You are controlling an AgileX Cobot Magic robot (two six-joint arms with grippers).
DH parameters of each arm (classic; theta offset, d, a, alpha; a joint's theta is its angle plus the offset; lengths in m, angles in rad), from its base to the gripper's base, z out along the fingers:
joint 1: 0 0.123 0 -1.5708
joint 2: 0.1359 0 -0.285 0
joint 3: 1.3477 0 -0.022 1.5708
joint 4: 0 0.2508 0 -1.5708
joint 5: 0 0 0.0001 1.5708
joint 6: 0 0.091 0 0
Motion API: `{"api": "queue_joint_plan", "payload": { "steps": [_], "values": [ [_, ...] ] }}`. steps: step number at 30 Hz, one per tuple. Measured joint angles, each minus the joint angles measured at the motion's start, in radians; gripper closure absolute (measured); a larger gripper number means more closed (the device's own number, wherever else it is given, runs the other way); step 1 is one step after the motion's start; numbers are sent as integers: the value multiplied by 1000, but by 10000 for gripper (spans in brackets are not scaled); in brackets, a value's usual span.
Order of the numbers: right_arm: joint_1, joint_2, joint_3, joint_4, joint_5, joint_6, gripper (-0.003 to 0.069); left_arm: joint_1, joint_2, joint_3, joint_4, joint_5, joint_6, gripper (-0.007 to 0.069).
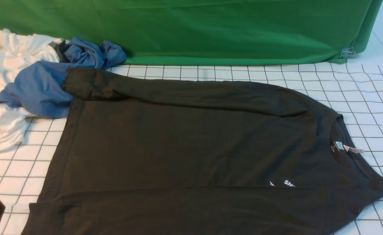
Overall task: Fold a long-sleeved shirt over a white checkered tablecloth.
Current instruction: 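Grasp the left edge of the dark T-shirt lying flat on the table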
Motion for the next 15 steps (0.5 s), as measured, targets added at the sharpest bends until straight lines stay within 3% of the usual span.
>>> {"api": "queue_joint_plan", "payload": {
  "steps": [3, 6, 10, 15],
  "values": [
    [0, 0, 0, 30, -4, 336, 417, 0, 0, 0, -315, -29, -235, 634],
    [0, 0, 0, 58, -5, 729, 417, 0, 0, 0, -369, -35, -270, 634],
    [0, 0, 0, 68, -5, 915, 417, 0, 0, 0, -321, -37, -272, 634],
    [0, 0, 0, 63, -1, 923, 417, 0, 0, 0, -320, -72, -322, 634]
  ]
}}
